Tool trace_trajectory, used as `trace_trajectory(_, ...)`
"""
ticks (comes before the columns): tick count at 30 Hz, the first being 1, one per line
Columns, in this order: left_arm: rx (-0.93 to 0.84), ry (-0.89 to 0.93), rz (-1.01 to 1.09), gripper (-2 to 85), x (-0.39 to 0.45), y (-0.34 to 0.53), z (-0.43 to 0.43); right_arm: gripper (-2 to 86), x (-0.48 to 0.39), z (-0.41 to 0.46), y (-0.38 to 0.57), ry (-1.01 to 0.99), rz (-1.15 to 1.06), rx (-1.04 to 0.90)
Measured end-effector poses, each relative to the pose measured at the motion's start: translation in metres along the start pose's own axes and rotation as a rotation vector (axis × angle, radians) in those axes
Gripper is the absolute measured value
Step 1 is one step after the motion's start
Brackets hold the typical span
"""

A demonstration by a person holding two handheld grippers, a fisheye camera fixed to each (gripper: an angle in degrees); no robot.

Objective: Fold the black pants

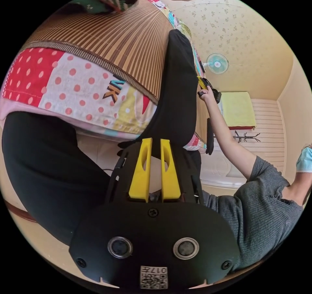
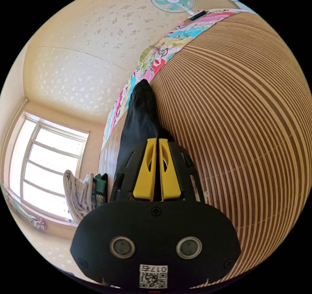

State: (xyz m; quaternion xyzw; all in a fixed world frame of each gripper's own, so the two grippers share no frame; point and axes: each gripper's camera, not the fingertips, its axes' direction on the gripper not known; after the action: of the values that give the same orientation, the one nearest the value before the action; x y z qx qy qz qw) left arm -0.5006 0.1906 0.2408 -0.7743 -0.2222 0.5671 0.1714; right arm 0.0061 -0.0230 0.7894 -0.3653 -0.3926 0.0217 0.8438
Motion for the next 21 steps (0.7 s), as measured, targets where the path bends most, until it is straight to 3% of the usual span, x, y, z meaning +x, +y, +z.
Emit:
trace_trajectory(3, 0.030, -0.018, 0.037, 6.5, 0.011, -0.005, -0.002, 4.0, -0.002, -0.004, 0.009, -0.111, -0.123, -0.091)
trace_trajectory(9, 0.034, -0.001, 0.044, 6.7, 0.014, -0.006, 0.002, 6.3, -0.027, 0.006, 0.059, 0.040, -0.326, -0.311)
trace_trajectory(12, 0.053, 0.007, 0.051, 6.7, 0.019, 0.000, 0.000, 3.7, -0.022, -0.004, 0.079, -0.024, -0.299, -0.372)
trace_trajectory(16, 0.061, 0.009, 0.082, 6.7, 0.026, 0.009, -0.001, 1.7, -0.002, -0.052, 0.103, -0.169, -0.154, -0.158)
trace_trajectory(18, 0.073, -0.017, 0.089, 6.7, 0.026, 0.011, 0.001, 1.4, 0.008, -0.057, 0.128, -0.029, -0.083, -0.135)
trace_trajectory(21, 0.082, -0.077, 0.092, 7.4, 0.025, 0.002, 0.004, 2.1, -0.003, -0.055, 0.161, 0.055, -0.181, -0.217)
